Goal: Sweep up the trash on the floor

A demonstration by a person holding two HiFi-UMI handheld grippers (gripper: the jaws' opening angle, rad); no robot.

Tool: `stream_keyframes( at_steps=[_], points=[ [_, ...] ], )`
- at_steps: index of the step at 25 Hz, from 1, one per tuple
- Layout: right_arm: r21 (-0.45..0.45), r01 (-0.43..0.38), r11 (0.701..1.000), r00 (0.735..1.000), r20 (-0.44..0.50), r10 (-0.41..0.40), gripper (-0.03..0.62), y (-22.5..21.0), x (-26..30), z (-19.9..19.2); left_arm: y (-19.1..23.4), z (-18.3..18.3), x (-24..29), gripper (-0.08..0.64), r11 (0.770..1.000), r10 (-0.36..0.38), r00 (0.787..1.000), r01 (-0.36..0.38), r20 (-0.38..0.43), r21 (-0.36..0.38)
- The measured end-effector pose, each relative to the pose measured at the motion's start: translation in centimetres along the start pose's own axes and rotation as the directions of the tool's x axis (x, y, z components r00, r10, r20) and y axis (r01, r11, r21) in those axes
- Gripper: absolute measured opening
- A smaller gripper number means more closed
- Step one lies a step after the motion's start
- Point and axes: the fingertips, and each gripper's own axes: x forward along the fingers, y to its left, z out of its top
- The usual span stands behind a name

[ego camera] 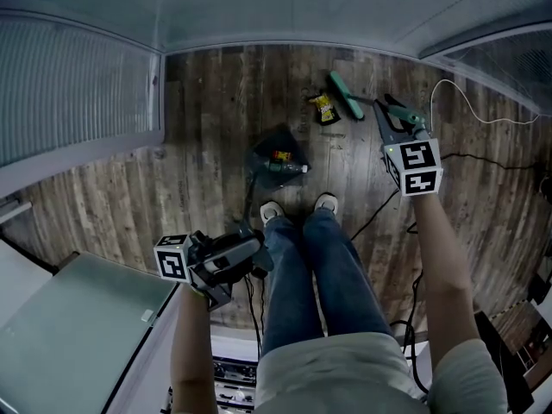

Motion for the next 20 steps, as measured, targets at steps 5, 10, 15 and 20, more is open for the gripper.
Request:
stream_keyframes(
  at_steps=[5,10,15,20],
  points=[
    [0.013,-0.037,0.999,0.998,-0.06,0.037,0.094,2.3,-0.7,-3.0,0.1,-0.1,0.0,0.071,1.0,-0.006,1.0,0.006,-0.008,-0.001],
    [0.055,-0.049,0.997,0.992,-0.113,0.055,0.095,3.6,-1.6,-5.4,0.2,0.0,0.1,0.071,1.0,-0.012,1.0,0.012,-0.008,-0.004],
    [0.076,-0.056,0.995,0.992,-0.112,0.065,0.095,4.9,-2.3,-6.2,0.1,0.0,0.0,0.071,1.0,-0.015,1.0,0.015,-0.006,0.0],
    [0.079,-0.057,0.995,0.992,-0.111,0.065,0.095,5.7,-2.9,-6.6,0.1,-0.2,-0.1,0.071,1.0,-0.012,1.0,0.012,-0.006,0.007]
  ],
)
